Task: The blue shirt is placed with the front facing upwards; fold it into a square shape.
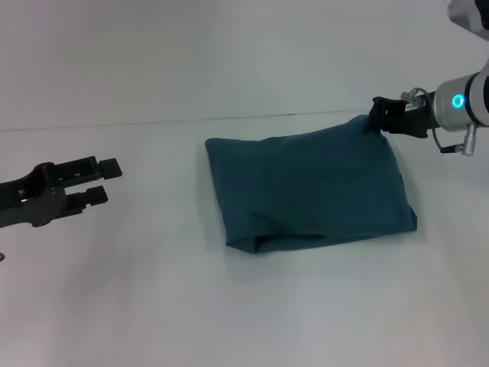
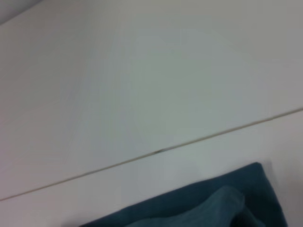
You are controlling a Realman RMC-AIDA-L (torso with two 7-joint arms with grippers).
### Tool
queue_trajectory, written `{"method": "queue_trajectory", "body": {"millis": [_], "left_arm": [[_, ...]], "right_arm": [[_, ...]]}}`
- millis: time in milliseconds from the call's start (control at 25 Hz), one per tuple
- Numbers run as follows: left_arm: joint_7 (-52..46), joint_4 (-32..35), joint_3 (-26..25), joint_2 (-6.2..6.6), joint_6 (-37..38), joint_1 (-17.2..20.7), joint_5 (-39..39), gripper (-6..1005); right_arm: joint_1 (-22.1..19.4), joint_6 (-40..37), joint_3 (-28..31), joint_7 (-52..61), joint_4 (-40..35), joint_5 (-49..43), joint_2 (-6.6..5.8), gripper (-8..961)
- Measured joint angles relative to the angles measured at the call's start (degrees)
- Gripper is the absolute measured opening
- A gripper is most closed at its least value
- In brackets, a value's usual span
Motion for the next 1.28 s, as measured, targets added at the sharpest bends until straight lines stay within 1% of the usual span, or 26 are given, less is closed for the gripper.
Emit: {"method": "queue_trajectory", "body": {"millis": [200,400,600,800,1000,1160,1280], "left_arm": [[0.0,0.0,0.0,0.00,0.0,0.0,0.0,736],[0.0,-0.1,0.0,0.00,0.0,0.1,0.0,735],[0.0,-0.1,0.0,0.00,0.0,0.1,0.0,735],[0.0,-0.1,0.1,0.00,0.0,0.0,0.0,735],[0.0,-0.1,0.0,0.00,0.0,0.0,0.0,735],[0.0,-0.1,0.0,0.00,-0.1,0.0,-0.1,735],[0.0,-0.1,0.0,0.00,-0.2,0.0,-0.1,735]], "right_arm": [[0.2,-0.8,0.0,0.0,0.7,0.1,-0.23,45],[0.3,-2.2,0.1,0.0,0.7,0.2,-0.84,56],[0.0,-2.5,0.1,0.0,0.5,0.2,-1.00,66],[0.1,-2.2,0.0,0.0,0.7,0.2,-1.03,264],[0.1,-1.4,0.1,0.0,0.8,0.2,-0.95,323],[0.4,-0.4,0.0,0.0,2.0,0.2,-0.76,319],[1.1,0.5,-0.3,0.0,4.0,0.1,-0.95,316]]}}
